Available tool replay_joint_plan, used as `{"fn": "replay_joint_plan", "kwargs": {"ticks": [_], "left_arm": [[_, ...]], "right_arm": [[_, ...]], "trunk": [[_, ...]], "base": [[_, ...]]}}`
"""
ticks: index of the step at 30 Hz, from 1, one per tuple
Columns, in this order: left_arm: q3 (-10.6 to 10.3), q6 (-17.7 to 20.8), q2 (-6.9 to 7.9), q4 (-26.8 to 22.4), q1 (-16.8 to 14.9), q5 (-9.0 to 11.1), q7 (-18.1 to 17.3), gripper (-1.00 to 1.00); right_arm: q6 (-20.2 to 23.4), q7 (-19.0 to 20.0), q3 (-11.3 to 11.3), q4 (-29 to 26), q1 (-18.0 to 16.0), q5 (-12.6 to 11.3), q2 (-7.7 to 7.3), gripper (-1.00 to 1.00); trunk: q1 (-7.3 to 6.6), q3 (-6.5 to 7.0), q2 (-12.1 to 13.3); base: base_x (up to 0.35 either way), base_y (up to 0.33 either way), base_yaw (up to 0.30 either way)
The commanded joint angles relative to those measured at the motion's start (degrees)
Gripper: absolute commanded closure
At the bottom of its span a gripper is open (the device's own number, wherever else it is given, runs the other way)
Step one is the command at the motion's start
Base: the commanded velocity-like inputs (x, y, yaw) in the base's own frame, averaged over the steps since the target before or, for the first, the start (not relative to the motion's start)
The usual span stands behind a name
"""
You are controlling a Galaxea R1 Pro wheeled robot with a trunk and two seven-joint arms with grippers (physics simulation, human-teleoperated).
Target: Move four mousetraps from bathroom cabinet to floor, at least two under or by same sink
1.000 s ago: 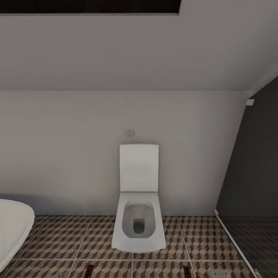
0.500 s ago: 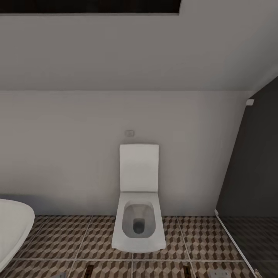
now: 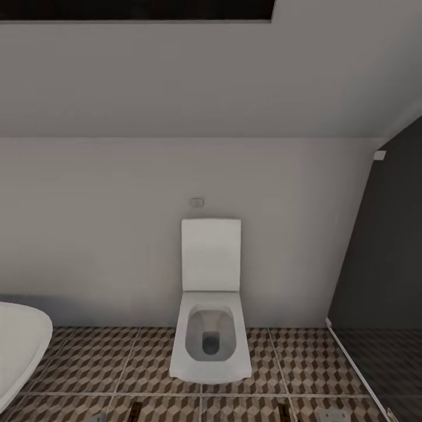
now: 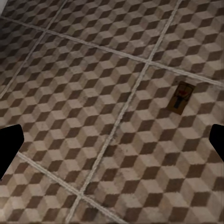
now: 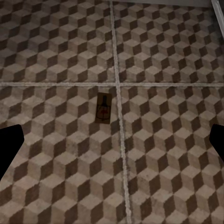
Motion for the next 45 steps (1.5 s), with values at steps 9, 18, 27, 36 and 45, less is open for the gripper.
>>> {"fn": "replay_joint_plan", "kwargs": {"ticks": [9,18,27,36,45], "left_arm": [[0.2,-0.4,-1.25,0.2,-0.1,0.1,-0.1,-1.00],[0.2,-0.4,-2.62,0.2,-0.1,0.1,-0.1,-1.00],[0.2,-0.4,-4.88,0.2,-0.1,0.1,-0.1,-1.00],[0.2,-0.4,-6.89,0.2,-0.1,0.1,-0.1,-1.00],[0.2,-0.4,-7.26,0.2,-0.1,0.1,-0.1,-1.00]], "right_arm": [[-0.3,-0.1,0.5,0.2,-0.1,-0.2,0.01,-1.00],[-0.3,-0.1,0.5,0.2,-0.1,-0.2,0.04,-1.00],[-0.3,-0.1,0.5,0.2,-0.1,-0.3,0.04,-1.00],[-0.3,-0.1,0.5,0.2,-0.1,-0.2,0.01,-1.00],[-0.2,-0.1,0.5,0.2,-0.1,-0.2,0.03,-1.00]], "trunk": [[0.00,-0.06,0.0],[0.00,-0.06,0.0],[0.00,-0.06,0.0],[0.00,-0.06,0.0],[0.00,-0.06,0.0]], "base": [[0.000,0.000,0.000],[0.000,0.000,0.000],[0.000,0.000,0.000],[0.000,0.000,0.000],[0.000,0.000,0.000]]}}
